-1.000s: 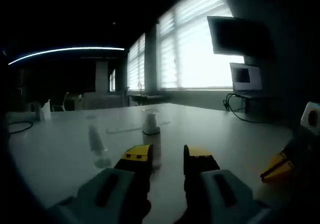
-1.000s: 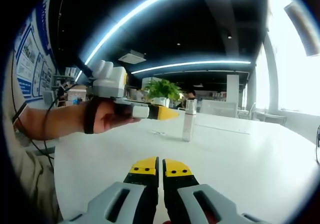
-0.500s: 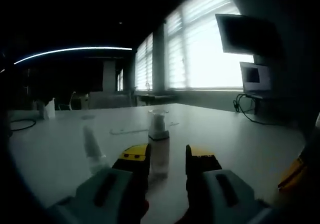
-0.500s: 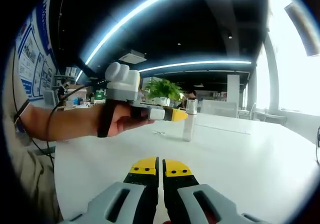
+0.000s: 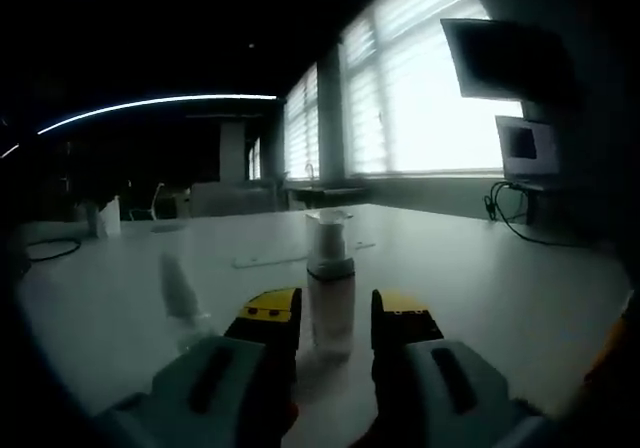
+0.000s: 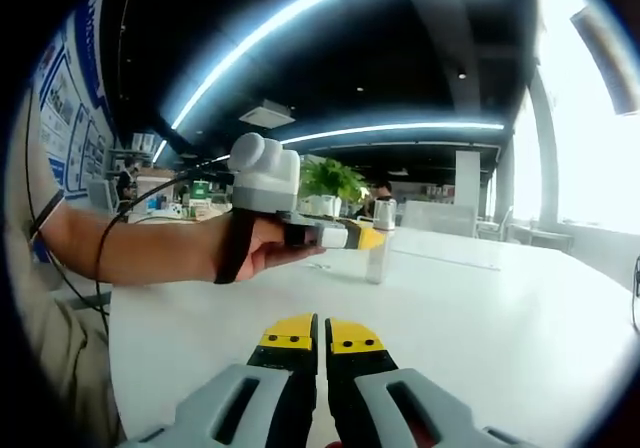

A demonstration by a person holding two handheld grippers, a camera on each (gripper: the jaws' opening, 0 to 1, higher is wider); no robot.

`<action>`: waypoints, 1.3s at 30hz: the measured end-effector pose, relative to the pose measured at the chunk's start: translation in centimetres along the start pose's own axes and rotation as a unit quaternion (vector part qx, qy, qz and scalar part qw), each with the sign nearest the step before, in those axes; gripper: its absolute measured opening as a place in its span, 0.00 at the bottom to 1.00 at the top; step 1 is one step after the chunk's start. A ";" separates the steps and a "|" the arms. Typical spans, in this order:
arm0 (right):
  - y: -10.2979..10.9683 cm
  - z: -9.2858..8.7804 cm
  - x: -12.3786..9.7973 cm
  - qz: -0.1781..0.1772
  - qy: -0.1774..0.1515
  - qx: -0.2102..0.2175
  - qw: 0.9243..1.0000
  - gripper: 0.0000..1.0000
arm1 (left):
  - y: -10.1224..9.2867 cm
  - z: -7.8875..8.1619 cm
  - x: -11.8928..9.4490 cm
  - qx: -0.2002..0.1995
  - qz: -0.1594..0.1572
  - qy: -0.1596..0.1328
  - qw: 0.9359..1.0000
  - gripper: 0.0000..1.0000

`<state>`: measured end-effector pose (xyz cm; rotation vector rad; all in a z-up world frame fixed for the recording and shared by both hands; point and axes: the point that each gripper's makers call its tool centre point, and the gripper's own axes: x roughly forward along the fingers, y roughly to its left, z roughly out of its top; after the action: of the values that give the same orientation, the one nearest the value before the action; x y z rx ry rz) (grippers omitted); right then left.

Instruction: Clamp pump bottle remove cover press pump head put on cover

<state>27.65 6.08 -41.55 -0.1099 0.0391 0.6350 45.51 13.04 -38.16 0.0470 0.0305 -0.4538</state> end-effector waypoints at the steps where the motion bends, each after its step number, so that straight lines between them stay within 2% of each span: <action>1: 0.0 0.0 0.0 0.000 0.001 -0.001 1.000 0.00 | 0.0 0.0 0.1 -0.003 0.000 -0.001 1.000 0.19; 9: 0.1 -0.1 0.0 -0.002 0.002 -0.003 1.000 0.00 | -0.5 -0.4 1.1 -0.011 0.004 0.000 1.000 0.20; 20: 0.2 -0.1 0.0 0.000 0.003 -0.007 1.000 0.00 | -0.1 -1.3 2.2 -0.020 0.026 0.009 0.999 0.19; 24: 0.2 -0.1 0.0 0.000 0.002 -0.005 1.000 0.00 | 0.5 -1.2 3.1 -0.015 0.021 0.006 1.000 0.17; 39: 0.2 -0.1 0.0 0.000 0.003 -0.006 1.000 0.00 | 0.1 -1.4 3.3 -0.001 0.000 0.008 1.000 0.14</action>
<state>27.53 6.26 -41.69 -0.1227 0.0412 0.6341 48.47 11.77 -39.66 0.0483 0.0474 -0.4528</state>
